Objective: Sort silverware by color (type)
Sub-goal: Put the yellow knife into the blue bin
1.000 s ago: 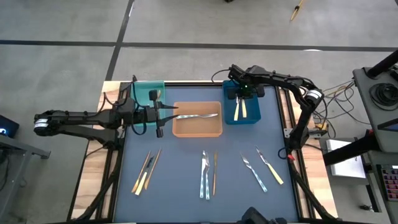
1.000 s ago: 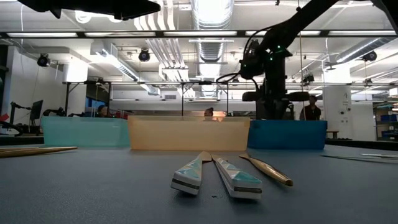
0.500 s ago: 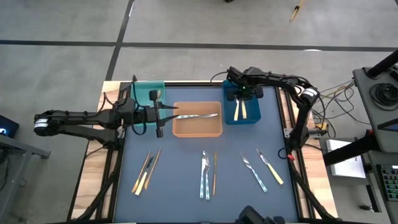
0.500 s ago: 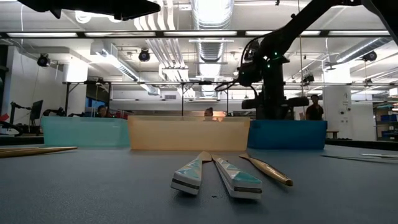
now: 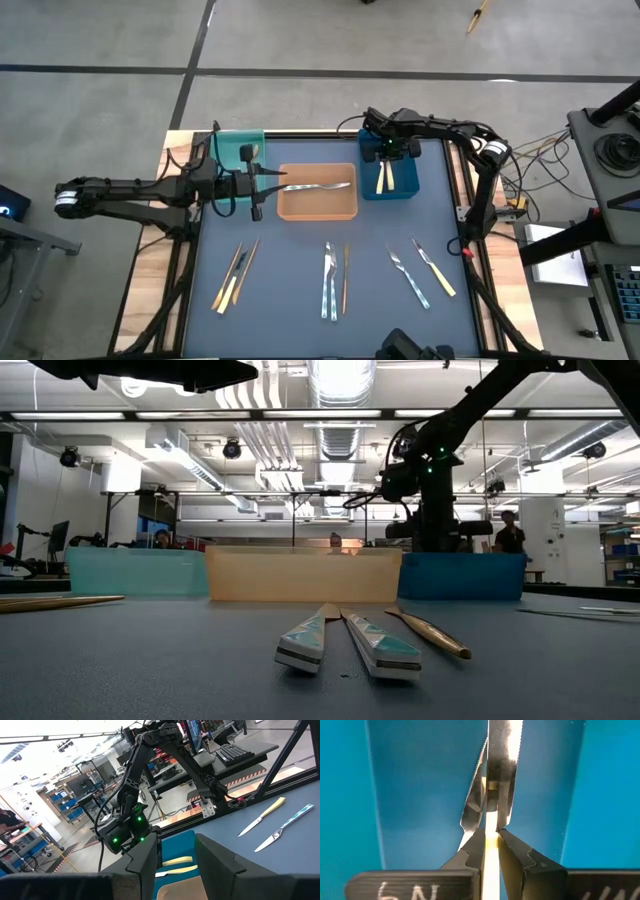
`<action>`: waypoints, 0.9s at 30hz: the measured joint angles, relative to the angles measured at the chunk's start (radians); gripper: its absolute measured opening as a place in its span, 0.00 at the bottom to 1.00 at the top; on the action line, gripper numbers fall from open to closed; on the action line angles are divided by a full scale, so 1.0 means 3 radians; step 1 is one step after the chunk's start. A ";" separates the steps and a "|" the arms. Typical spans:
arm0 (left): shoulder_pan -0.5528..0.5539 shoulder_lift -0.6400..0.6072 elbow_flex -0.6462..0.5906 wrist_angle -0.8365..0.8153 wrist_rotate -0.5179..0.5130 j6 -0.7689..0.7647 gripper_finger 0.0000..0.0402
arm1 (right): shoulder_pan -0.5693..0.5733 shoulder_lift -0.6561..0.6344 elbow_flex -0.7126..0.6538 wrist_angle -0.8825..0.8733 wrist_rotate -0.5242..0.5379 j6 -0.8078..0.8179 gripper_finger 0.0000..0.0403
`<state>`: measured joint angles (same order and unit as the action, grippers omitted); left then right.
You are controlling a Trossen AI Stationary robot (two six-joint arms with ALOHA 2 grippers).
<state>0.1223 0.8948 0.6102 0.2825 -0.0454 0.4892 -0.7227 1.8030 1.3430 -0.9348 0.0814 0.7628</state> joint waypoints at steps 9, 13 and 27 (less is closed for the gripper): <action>0.0001 0.0000 0.0000 0.0000 0.0000 -0.0001 0.29 | 0.0000 0.0000 -0.0001 0.0019 0.0026 0.0011 0.07; 0.0000 0.0000 0.0000 0.0001 0.0000 0.0000 0.29 | 0.0000 0.0000 -0.0003 0.0018 0.0072 0.0013 0.07; 0.0000 0.0000 0.0000 0.0001 -0.0001 -0.0001 0.29 | 0.0000 0.0000 -0.0003 0.0025 0.0080 -0.0005 0.07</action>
<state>0.1223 0.8948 0.6102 0.2829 -0.0456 0.4889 -0.7227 1.8030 1.3422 -0.9272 0.1055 0.7612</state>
